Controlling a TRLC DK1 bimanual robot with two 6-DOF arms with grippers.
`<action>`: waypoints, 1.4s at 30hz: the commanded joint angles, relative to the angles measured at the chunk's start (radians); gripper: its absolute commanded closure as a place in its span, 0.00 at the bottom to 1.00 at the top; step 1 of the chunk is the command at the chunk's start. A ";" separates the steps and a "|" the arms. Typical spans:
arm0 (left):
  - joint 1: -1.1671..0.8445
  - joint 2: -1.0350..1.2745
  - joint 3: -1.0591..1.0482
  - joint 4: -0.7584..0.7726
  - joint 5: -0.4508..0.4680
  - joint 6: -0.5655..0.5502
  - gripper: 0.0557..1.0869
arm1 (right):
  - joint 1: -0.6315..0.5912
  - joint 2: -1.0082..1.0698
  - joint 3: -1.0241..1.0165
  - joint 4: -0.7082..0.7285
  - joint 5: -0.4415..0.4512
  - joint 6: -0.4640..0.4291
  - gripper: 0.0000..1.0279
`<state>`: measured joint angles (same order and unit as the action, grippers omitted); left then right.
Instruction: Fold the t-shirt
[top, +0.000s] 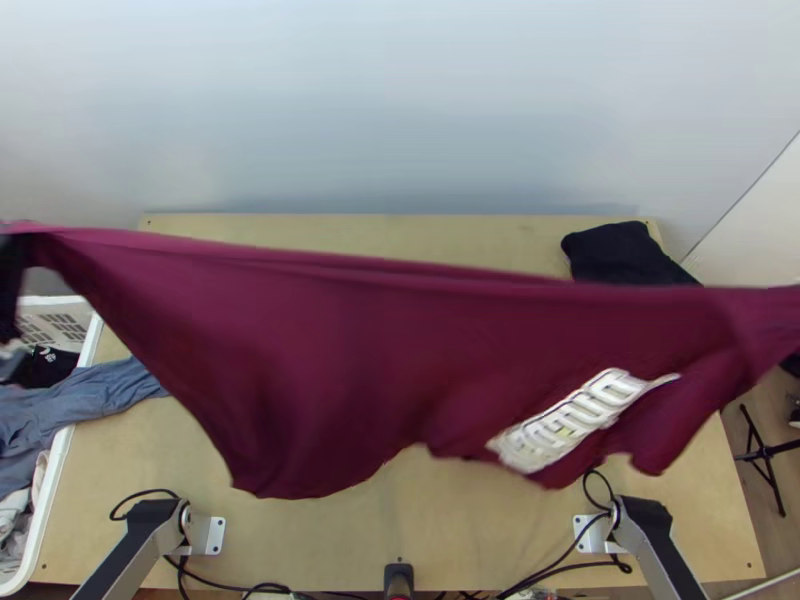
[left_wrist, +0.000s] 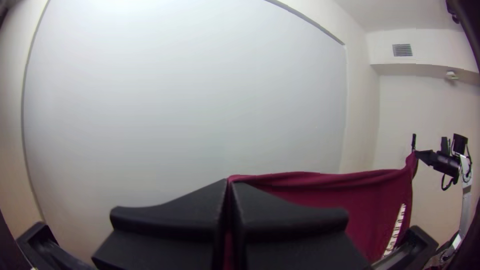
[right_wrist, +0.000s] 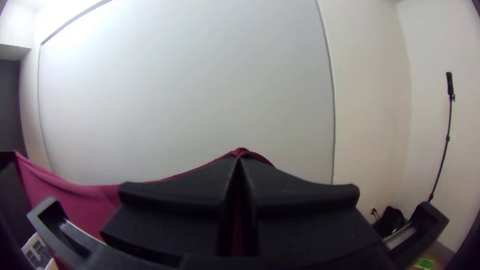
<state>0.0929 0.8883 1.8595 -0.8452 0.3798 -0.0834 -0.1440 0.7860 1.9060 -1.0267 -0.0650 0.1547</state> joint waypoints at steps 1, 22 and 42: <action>-0.035 -0.003 -0.111 0.055 0.108 -0.003 0.96 | -0.078 -0.057 -0.128 0.030 -0.262 0.016 0.97; -0.398 0.075 -0.356 0.374 -0.450 0.039 0.96 | -0.143 0.044 -0.268 0.275 -0.256 0.031 0.97; -0.232 -0.230 -0.287 0.144 -0.380 0.011 0.96 | -0.134 -0.122 -0.191 0.155 -0.341 0.062 0.97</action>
<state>-0.2184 0.7582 1.5486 -0.6212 -0.0406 -0.0605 -0.2779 0.7155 1.7142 -0.8375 -0.3828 0.2070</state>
